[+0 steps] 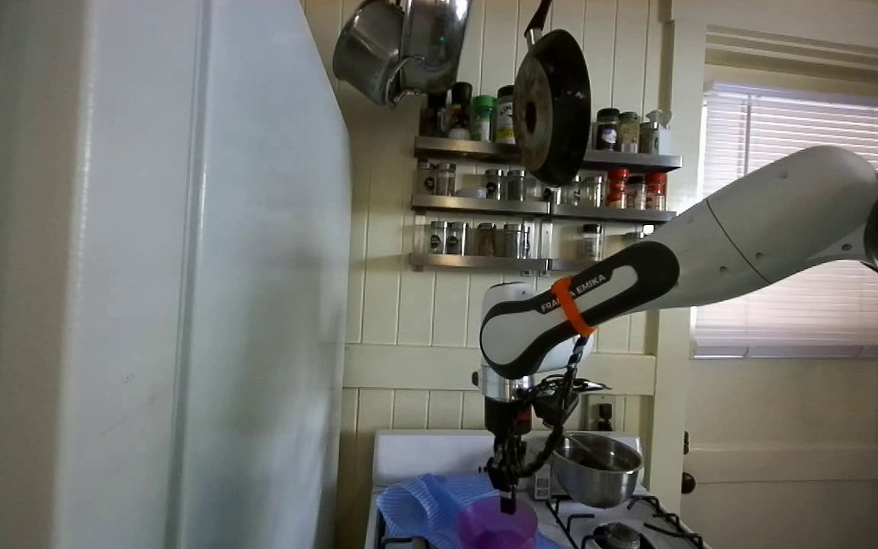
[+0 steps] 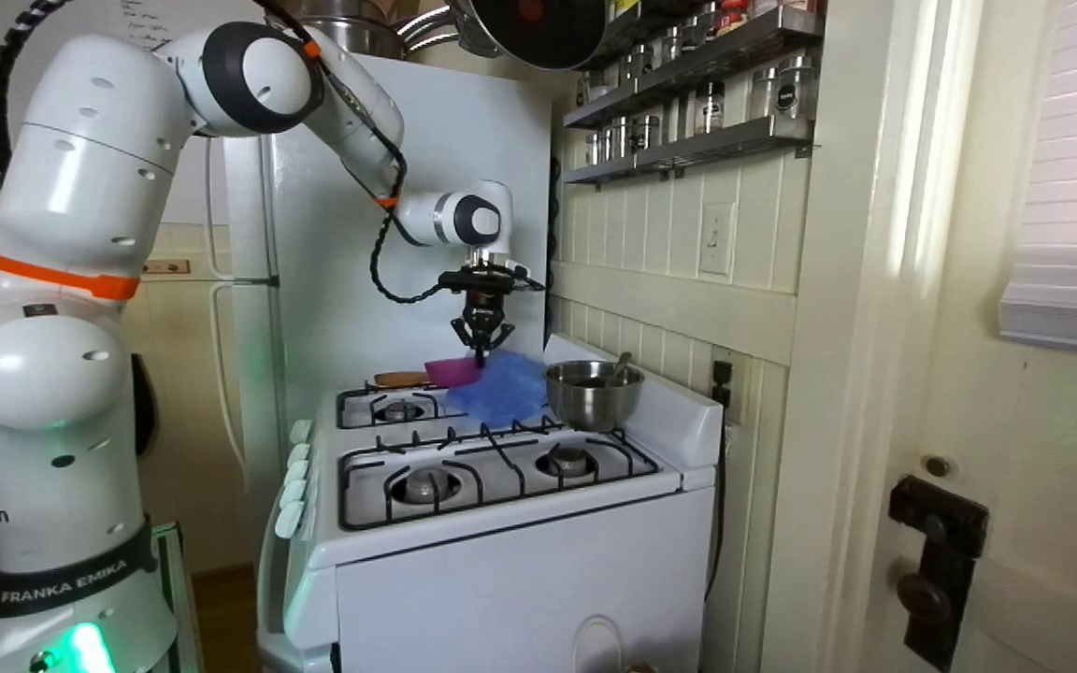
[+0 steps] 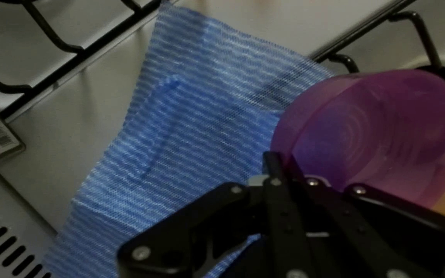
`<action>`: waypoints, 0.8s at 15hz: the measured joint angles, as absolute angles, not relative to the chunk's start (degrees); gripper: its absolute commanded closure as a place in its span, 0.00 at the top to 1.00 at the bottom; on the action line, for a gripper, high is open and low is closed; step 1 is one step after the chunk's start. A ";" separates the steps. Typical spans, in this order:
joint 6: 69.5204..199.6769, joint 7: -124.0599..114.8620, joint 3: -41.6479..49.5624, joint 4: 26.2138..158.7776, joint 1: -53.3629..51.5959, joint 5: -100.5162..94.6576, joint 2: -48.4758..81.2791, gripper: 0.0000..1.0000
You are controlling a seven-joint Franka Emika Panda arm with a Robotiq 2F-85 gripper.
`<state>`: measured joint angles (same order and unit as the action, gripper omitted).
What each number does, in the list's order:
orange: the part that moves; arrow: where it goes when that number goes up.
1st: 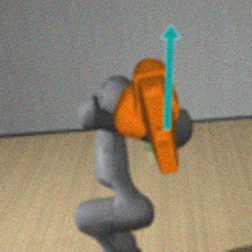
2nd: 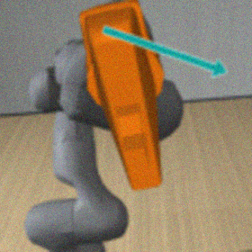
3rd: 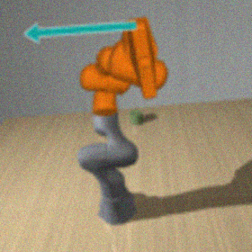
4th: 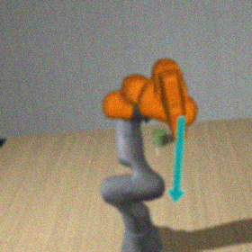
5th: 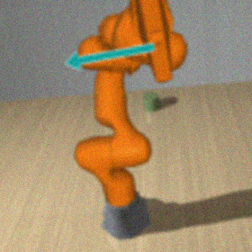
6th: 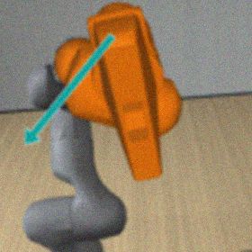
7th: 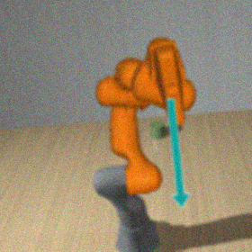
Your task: Put the purple bowl and silver spoon on the left side of the stovetop.
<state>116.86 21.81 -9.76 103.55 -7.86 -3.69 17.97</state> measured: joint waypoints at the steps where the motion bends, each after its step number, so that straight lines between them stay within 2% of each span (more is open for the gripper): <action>1: 116.86 22.52 -9.87 103.17 -7.86 -3.69 18.69 0.01; 12: 112.87 35.97 -12.56 92.27 -7.82 -3.37 27.79 0.01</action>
